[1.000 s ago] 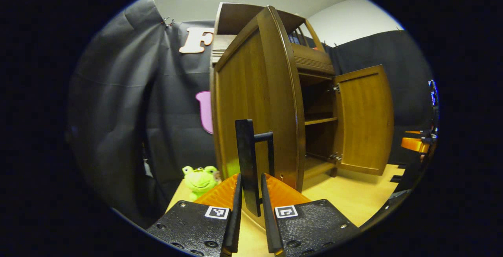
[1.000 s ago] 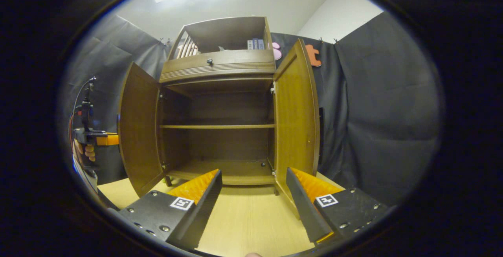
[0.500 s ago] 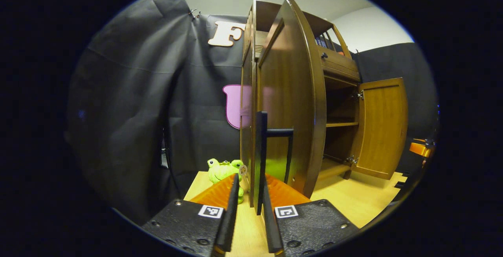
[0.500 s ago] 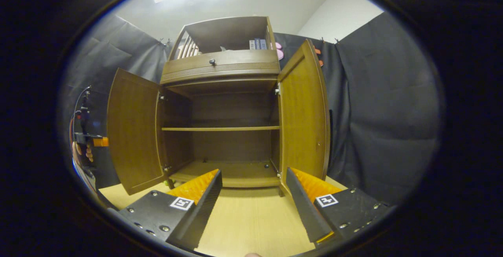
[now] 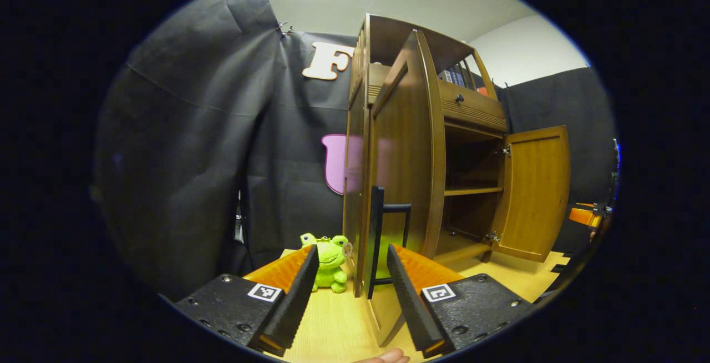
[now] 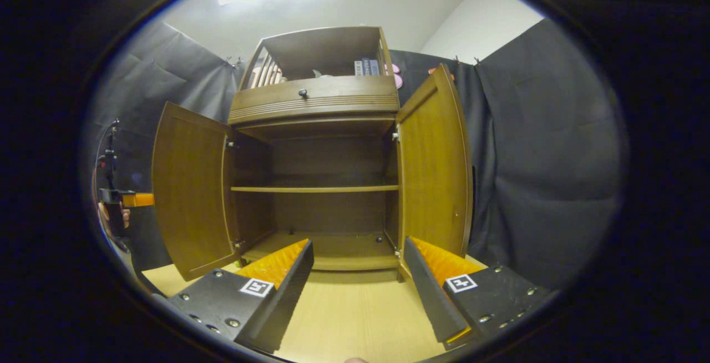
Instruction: Open the right door of the double-door shoe cabinet with the right hand, and open the left door with the left hand.
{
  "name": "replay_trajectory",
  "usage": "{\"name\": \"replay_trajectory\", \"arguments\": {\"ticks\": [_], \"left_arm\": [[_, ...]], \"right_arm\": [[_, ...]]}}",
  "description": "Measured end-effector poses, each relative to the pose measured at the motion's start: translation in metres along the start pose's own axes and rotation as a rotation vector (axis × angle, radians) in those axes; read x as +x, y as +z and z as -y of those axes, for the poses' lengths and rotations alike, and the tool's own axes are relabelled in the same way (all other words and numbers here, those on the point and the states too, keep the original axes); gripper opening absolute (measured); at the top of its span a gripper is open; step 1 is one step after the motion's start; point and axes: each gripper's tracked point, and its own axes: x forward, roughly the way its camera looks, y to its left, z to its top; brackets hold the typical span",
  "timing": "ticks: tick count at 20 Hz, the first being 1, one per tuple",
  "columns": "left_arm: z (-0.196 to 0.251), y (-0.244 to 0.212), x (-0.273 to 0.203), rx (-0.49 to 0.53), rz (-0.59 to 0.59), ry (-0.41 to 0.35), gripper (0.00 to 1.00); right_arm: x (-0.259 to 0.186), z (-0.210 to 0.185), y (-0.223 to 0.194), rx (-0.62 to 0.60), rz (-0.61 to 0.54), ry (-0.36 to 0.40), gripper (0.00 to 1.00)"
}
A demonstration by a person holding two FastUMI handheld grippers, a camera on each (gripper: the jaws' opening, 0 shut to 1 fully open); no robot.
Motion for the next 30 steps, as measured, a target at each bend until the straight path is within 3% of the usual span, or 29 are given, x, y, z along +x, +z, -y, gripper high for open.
{"name": "replay_trajectory", "arguments": {"ticks": [2,3,5,6,8,9,10,13,16,19,21,22,30], "left_arm": [[-0.004,0.007,-0.005,0.015,0.002,0.046,0.86],[-0.007,0.01,-0.007,0.022,-0.003,0.076,0.82],[0.002,0.015,-0.014,0.028,-0.018,0.107,0.94],[0.011,0.018,-0.017,0.028,-0.026,0.11,0.83],[0.021,0.026,-0.021,0.043,-0.032,0.141,0.84],[0.03,0.033,-0.022,0.047,-0.022,0.137,0.93],[0.044,0.039,-0.022,0.047,-0.016,0.129,0.86],[0.068,0.052,-0.025,0.039,0.0,0.109,0.92],[0.096,0.062,-0.022,0.037,0.018,0.078,0.93],[0.12,0.066,-0.018,0.033,0.025,0.054,0.94],[0.142,0.069,-0.013,0.031,0.036,0.023,0.92],[0.151,0.068,-0.009,0.037,0.04,0.013,0.92],[0.226,0.053,0.027,0.074,0.029,-0.023,0.92]], "right_arm": [[-0.003,-0.001,0.007,-0.016,0.003,-0.004,0.97],[-0.005,0.0,0.01,-0.021,0.007,-0.007,0.97],[-0.008,0.003,0.019,-0.022,0.018,-0.013,0.97],[-0.009,0.006,0.023,-0.013,0.02,-0.023,0.97],[-0.01,0.015,0.032,0.01,0.029,-0.052,0.97],[-0.011,0.016,0.036,0.018,0.037,-0.056,0.97],[-0.01,0.016,0.04,0.024,0.044,-0.054,1.0],[-0.015,0.02,0.048,0.04,0.067,-0.053,0.97],[-0.018,0.026,0.046,0.041,0.064,-0.058,0.97],[-0.02,0.043,0.045,0.014,0.064,-0.113,1.0],[-0.019,0.049,0.048,0.004,0.072,-0.141,0.97],[-0.018,0.049,0.05,0.004,0.076,-0.144,1.0],[-0.018,0.046,0.064,-0.006,0.124,-0.148,0.97]]}}
